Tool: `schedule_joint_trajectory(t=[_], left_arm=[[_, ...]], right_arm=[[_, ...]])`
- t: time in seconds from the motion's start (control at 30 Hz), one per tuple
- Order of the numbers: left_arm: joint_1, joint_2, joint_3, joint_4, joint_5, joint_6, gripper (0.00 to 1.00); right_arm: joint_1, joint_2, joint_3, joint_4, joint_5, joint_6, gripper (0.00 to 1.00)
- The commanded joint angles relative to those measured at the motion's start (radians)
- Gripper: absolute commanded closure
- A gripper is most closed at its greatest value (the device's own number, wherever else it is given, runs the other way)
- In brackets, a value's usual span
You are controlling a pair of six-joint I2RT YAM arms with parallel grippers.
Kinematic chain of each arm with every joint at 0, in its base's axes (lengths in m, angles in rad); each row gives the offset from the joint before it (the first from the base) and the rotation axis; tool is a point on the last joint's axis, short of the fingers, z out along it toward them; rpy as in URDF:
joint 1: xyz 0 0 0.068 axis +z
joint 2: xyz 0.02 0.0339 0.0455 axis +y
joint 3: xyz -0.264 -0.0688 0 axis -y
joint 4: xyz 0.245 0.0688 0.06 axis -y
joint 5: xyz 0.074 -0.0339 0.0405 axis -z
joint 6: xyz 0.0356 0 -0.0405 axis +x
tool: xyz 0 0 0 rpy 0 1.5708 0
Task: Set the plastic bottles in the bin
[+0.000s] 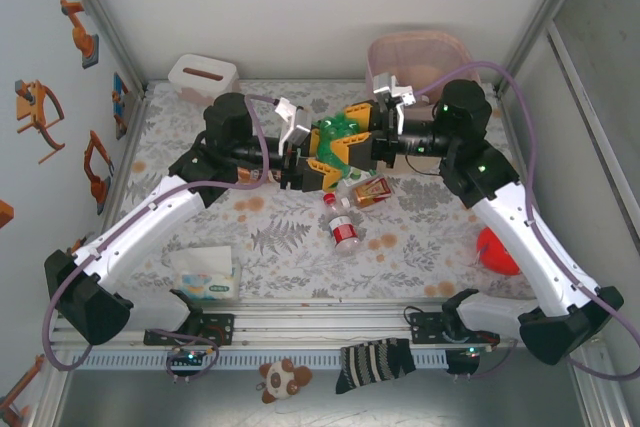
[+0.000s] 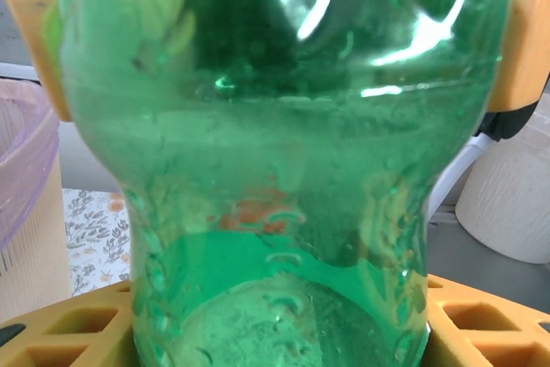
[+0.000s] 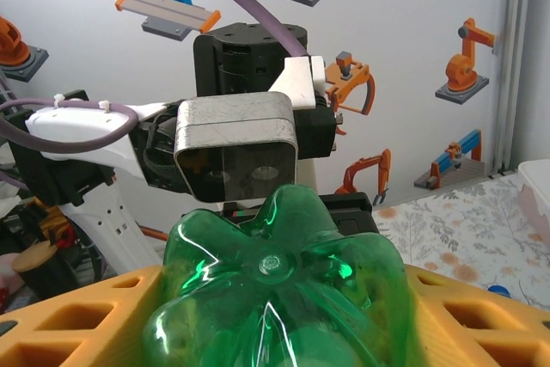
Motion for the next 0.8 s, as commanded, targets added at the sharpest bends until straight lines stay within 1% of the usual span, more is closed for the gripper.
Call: schedule_joint_trajectory(t=[0.0,0.17,0.23,0.3,0.47,0.6,0.77], left_arm=[[-0.005,-0.028,-0.005,0.028,0.027,-0.009,0.45],[-0.004,-0.039,-0.013,0.028,0.008,-0.008,0.37],[-0.005,-0.045,-0.018,0.027,-0.007,-0.01,0.3],[-0.004,-0.054,-0.023,0.026,-0.015,-0.008,0.27],[-0.002,-0.085,-0.035,0.001,-0.055,0.019,0.23],[0.0,-0.106,-0.041,-0.033,-0.099,0.042,0.22],[0.002,-0.123,-0.056,-0.033,-0.122,0.046,0.22]], right_arm=[[0.01,-0.005,0.032,-0.003,0.008,-0.021,0.45],[0.01,-0.013,0.033,-0.004,0.027,-0.022,0.48],[0.01,-0.018,0.033,-0.006,0.047,-0.022,0.48],[0.01,-0.024,0.033,-0.01,0.074,-0.027,0.48],[0.01,-0.048,0.038,-0.039,0.202,-0.055,0.48],[0.008,-0.055,0.071,-0.102,0.36,-0.095,0.48],[-0.001,-0.042,0.126,-0.173,0.535,-0.148,0.48]])
